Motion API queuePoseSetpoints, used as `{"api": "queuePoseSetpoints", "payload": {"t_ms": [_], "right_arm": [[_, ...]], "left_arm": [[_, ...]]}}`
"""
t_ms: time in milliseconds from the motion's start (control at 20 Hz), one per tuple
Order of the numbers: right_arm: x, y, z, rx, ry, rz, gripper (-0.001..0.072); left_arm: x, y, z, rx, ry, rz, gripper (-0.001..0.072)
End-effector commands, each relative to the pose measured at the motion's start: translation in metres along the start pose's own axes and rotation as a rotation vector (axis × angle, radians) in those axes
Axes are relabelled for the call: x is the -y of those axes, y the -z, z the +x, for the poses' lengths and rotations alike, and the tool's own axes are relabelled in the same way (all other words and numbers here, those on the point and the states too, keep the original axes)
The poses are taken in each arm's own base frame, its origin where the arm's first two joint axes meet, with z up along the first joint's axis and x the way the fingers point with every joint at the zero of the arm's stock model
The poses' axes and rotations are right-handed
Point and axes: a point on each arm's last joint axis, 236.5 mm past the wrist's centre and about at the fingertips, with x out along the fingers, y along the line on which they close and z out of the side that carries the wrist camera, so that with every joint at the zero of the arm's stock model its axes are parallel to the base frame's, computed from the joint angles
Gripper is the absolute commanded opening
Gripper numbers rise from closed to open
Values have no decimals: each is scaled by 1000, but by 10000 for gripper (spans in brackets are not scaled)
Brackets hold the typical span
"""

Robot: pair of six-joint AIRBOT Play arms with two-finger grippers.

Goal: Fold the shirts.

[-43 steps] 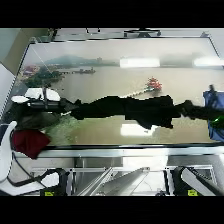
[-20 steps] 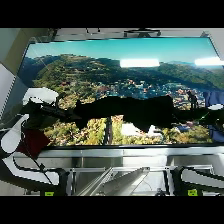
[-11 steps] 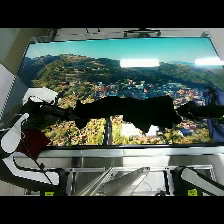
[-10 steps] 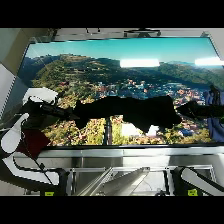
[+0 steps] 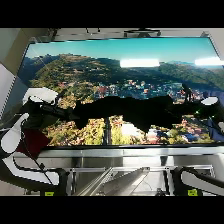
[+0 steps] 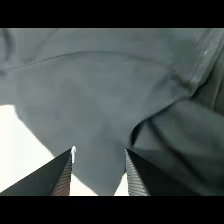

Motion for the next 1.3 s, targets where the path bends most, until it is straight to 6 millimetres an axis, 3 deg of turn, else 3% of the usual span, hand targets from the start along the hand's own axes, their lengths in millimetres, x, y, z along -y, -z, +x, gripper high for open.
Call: {"api": "queuePoseSetpoints", "payload": {"t_ms": [0,200,300,600,650,700,800,950,1000,1050,1100,1150,1250], "right_arm": [[19,7,38,-58,2,42,363],[0,2,50,-49,-128,48,358],[-24,0,43,-55,-216,11,229],[-67,-26,16,-12,-323,-43,219],[-80,-28,11,-4,-376,-47,50],[-92,-37,5,31,-426,-59,21],[-102,-81,-11,177,-442,-56,20],[-80,-209,-65,597,-310,-21,20],[-67,-240,-81,707,-252,0,21],[-56,-258,-89,769,-207,17,36],[-52,-264,-89,779,-203,32,258],[-53,-262,-85,762,-211,26,387],[-58,-250,-80,703,-227,-17,380]], "left_arm": [[2,3,0,-15,8,2,18],[2,3,0,-15,8,2,18],[2,3,0,-14,8,2,18],[2,3,0,-14,8,2,18],[2,3,0,-14,8,2,18],[2,3,0,-14,8,2,18],[2,3,0,-15,8,2,18],[2,3,0,-15,8,3,18],[2,4,0,-16,7,3,18],[2,4,0,-17,7,3,18],[2,4,0,-17,7,3,18],[2,4,0,-17,7,3,19],[2,4,0,-16,6,7,19]]}}
